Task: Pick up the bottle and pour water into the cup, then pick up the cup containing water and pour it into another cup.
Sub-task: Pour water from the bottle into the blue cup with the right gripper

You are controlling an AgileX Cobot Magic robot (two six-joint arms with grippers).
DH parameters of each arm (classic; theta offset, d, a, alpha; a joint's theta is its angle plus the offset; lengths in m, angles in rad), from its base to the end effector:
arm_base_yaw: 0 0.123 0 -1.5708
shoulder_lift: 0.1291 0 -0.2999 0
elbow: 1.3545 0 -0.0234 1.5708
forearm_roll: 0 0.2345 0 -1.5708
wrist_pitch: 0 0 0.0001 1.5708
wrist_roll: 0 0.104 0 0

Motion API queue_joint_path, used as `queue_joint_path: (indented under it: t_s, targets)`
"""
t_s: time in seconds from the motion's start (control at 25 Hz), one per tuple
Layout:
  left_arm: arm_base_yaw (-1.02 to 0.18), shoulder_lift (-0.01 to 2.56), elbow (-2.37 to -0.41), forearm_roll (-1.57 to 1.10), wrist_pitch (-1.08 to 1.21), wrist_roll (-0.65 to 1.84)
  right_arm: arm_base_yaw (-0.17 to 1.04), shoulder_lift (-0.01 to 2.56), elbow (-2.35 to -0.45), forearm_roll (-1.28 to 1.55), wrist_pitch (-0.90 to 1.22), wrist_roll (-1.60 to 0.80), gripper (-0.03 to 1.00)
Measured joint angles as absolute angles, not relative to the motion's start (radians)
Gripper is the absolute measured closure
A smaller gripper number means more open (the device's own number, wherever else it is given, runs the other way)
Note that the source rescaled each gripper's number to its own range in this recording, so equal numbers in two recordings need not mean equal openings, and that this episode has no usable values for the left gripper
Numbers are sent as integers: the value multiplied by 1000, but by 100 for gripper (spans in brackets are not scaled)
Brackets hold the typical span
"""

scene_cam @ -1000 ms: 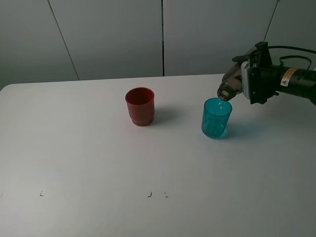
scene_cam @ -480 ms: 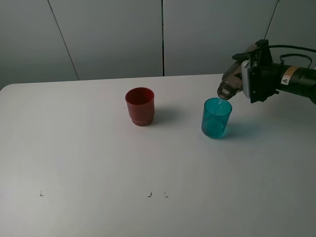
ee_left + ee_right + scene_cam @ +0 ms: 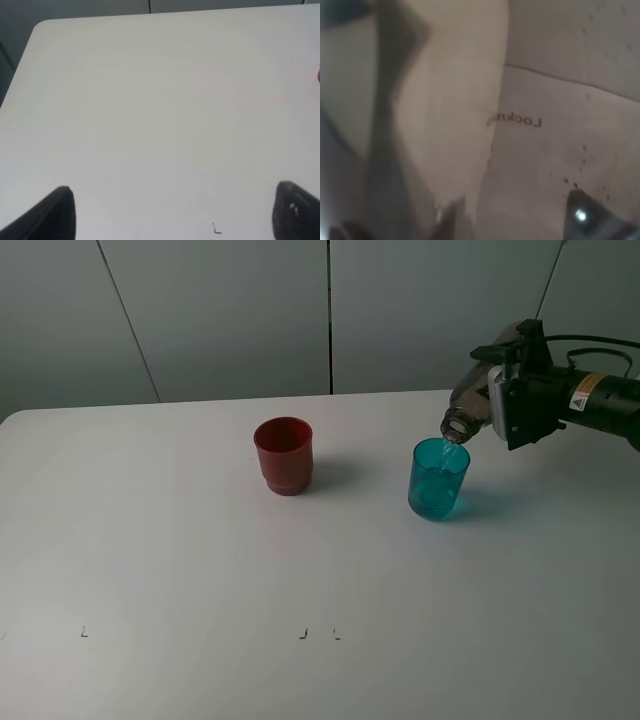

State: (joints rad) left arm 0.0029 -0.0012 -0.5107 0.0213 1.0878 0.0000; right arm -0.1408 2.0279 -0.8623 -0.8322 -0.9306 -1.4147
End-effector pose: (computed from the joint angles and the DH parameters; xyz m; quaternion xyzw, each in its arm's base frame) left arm -0.0252 0.0019 0.2639 -0.0019 0.8571 0.0114 0.5150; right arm 0.3812 0.0082 0.1490 -0.7292 0.3223 -0.3565 0.4872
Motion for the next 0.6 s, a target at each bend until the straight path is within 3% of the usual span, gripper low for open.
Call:
queue_joint_path:
  t_s: [0.6]
  targets:
    - [3,-1,-511,21,1088,0,-141,2028,-862,-813,-963,-1452,97]
